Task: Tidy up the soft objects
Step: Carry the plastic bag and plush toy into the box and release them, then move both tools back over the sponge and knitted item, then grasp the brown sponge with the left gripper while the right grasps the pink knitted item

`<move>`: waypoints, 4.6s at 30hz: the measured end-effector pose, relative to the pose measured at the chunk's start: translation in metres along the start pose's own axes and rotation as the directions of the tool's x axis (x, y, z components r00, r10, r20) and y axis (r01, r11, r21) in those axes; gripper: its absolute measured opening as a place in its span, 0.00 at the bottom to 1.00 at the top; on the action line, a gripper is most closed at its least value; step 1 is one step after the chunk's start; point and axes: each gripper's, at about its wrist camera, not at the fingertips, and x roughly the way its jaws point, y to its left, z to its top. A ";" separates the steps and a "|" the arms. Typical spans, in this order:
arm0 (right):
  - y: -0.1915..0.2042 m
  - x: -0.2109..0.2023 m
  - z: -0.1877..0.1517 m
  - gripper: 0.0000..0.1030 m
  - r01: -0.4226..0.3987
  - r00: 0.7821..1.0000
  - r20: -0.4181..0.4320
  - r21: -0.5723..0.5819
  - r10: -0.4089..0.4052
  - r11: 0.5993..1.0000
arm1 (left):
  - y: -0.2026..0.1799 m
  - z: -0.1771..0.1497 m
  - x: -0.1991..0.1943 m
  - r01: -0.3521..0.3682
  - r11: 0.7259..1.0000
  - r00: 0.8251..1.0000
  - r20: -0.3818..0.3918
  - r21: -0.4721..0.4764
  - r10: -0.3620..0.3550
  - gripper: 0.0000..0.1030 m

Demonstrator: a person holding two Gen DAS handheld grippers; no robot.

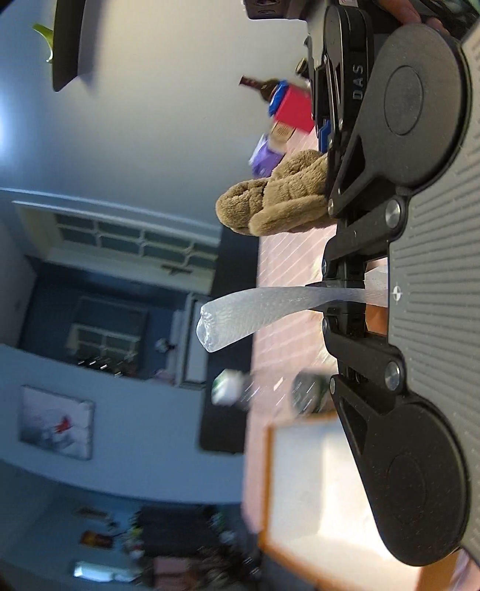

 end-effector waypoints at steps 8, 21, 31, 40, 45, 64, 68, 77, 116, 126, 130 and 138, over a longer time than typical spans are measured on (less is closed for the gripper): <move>0.070 0.037 0.041 0.37 -0.156 0.988 -0.038 -0.215 0.151 0.964 | 0.049 0.037 -0.035 -0.195 0.979 0.981 0.029 0.061 0.193 0.00; 0.148 0.192 0.063 0.37 -0.232 0.938 -0.331 -0.395 0.098 0.889 | 0.127 0.049 0.028 -0.261 0.961 0.933 -0.232 0.097 0.276 0.00; 0.151 0.290 0.050 0.38 -0.204 0.869 -0.489 -0.497 -0.078 0.844 | 0.173 0.023 0.097 -0.201 0.964 0.852 -0.455 0.172 0.259 0.00; 0.153 0.329 0.041 0.40 -0.232 0.836 -0.534 -0.558 -0.131 0.797 | 0.196 0.009 0.126 -0.253 0.951 0.788 -0.532 0.180 0.310 0.01; 0.157 0.325 0.034 0.44 -0.237 0.832 -0.541 -0.547 -0.123 0.803 | 0.196 0.006 0.133 -0.268 0.943 0.764 -0.553 0.196 0.332 0.12; 0.160 0.264 0.055 0.65 -0.242 0.885 -0.464 -0.548 -0.050 0.801 | 0.172 0.037 0.101 -0.289 0.924 0.832 -0.412 0.249 0.371 0.54; 0.159 0.240 0.062 0.65 -0.232 0.902 -0.431 -0.546 -0.033 0.805 | 0.156 0.042 0.090 -0.272 0.924 0.849 -0.385 0.269 0.362 0.53; 0.123 0.160 0.077 0.66 -0.177 0.938 -0.347 -0.493 -0.005 0.852 | 0.099 0.048 0.050 -0.184 0.943 0.926 -0.272 0.279 0.262 0.50; -0.129 0.137 0.040 0.66 0.139 0.872 -0.455 -0.124 -0.181 0.982 | -0.036 -0.042 0.223 0.267 0.830 0.777 -0.619 0.490 0.115 0.71; -0.162 0.193 0.028 0.66 0.194 0.837 -0.523 0.011 -0.160 0.981 | -0.036 -0.047 0.239 0.274 0.850 0.720 -0.682 0.449 0.129 0.54; -0.164 0.200 0.021 0.66 0.203 0.832 -0.530 0.013 -0.165 0.979 | -0.038 -0.046 0.241 0.285 0.863 0.700 -0.705 0.418 0.110 0.44; -0.153 0.206 0.008 0.55 0.209 0.823 -0.525 -0.072 -0.215 0.975 | -0.040 -0.047 0.244 0.285 0.870 0.694 -0.713 0.402 0.102 0.37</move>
